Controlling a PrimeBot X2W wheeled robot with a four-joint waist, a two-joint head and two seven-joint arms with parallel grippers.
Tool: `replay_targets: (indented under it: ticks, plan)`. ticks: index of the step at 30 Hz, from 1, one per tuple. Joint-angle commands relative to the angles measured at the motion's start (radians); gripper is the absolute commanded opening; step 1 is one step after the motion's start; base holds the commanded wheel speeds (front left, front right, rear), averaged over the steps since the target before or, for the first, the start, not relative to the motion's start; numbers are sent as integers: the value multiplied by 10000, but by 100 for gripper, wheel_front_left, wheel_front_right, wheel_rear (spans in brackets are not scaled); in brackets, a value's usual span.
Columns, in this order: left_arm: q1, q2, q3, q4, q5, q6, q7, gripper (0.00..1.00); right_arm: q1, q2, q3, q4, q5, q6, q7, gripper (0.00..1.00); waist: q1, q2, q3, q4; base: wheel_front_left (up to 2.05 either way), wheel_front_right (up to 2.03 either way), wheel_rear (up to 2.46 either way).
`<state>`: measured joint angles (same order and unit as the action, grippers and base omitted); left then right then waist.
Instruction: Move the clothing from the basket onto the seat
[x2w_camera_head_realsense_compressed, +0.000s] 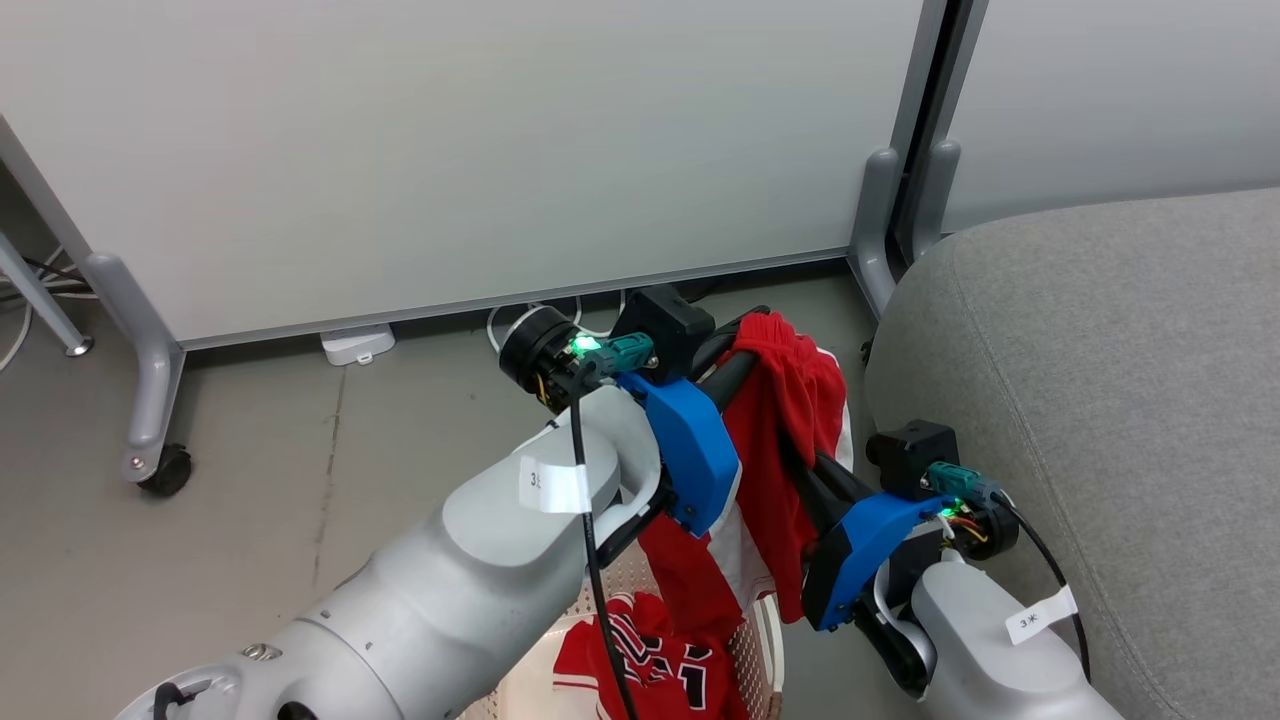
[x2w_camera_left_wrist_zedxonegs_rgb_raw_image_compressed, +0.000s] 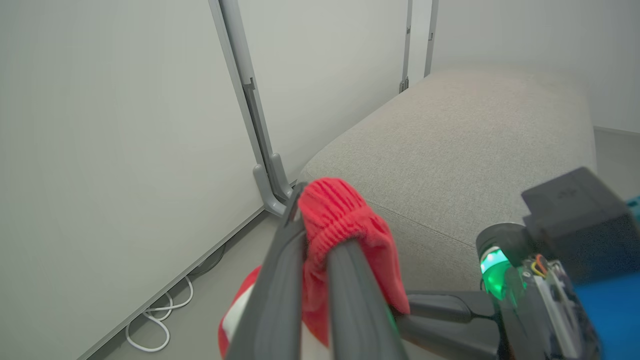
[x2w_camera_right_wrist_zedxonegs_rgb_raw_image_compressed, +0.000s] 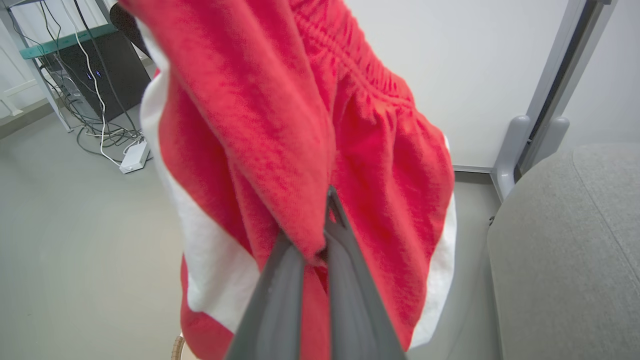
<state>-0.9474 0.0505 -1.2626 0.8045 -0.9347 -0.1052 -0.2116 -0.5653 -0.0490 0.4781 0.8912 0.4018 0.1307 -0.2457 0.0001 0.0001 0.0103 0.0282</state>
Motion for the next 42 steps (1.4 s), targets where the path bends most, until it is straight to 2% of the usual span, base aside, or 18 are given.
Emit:
replay_targets:
  ticks: [1,4,5,6,7,19,25,28,34,42]
  plan:
    - [81,-1,-6,20,-71,22,-10,0,-126,-25,41,87,55,1,-73,0,-1,-1,-35,-38,0,0,0]
    - [125,-2,-21,37,-85,48,-6,0,-162,-25,87,188,137,1,-114,0,-1,-1,-75,-92,0,0,0]
    - [143,-2,-27,49,-115,49,-4,22,-179,-25,105,208,161,1,-127,0,-1,-1,-89,-110,0,0,0]
    - [155,-2,-33,62,-142,49,-8,84,-204,-25,122,226,195,1,-138,0,-1,-1,-102,-126,0,0,0]
    - [177,-2,-35,80,-184,47,3,100,-222,-25,138,241,243,1,-150,0,-1,-1,-119,-140,0,0,0]
    - [655,4,43,241,-508,-25,-184,100,-371,-25,-78,299,244,1,-209,0,-1,-1,-160,-152,0,0,0]
    - [1423,496,595,-43,-398,214,-518,100,-214,-23,-461,-47,-31,3,-208,0,-1,-1,-57,-196,0,0,0]
    - [1993,943,1415,-766,-48,400,-538,100,-89,-23,-636,-292,-185,3,-207,0,-1,-1,35,-225,0,0,0]
    - [3747,1901,3170,-2502,1425,572,-539,100,189,-23,-1099,-813,-478,1,-203,0,-1,-1,151,-235,0,0,0]
    - [5700,2199,5001,-3880,3120,458,-539,100,479,-25,-1363,-1308,-639,3,-203,0,-1,-1,195,-241,0,0,0]
